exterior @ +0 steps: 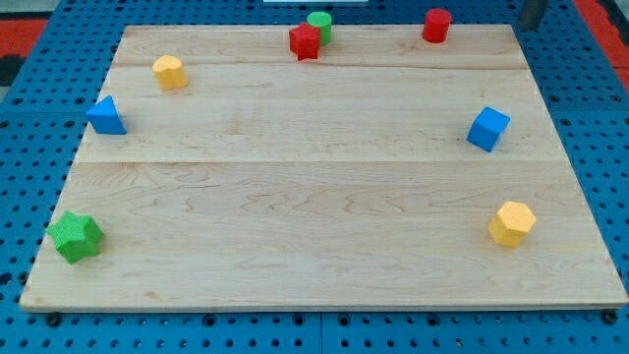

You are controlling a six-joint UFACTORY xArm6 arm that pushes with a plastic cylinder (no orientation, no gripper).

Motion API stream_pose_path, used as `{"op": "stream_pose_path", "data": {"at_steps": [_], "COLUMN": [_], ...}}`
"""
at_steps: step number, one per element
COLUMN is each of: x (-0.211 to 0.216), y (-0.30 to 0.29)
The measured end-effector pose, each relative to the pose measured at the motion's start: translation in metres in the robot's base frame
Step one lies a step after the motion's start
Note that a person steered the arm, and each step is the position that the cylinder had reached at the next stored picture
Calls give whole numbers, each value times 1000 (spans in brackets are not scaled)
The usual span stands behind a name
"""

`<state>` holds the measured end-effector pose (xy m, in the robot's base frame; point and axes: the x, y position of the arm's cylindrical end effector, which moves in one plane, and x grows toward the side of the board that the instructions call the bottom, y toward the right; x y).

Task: Move your arms to the yellow heart

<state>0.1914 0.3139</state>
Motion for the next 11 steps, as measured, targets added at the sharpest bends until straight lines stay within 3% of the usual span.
{"op": "stream_pose_path", "data": {"at_steps": [4, 6, 7, 9, 11], "x": [11, 108, 141, 154, 161], "y": [-23, -68, -137, -365, -488]}}
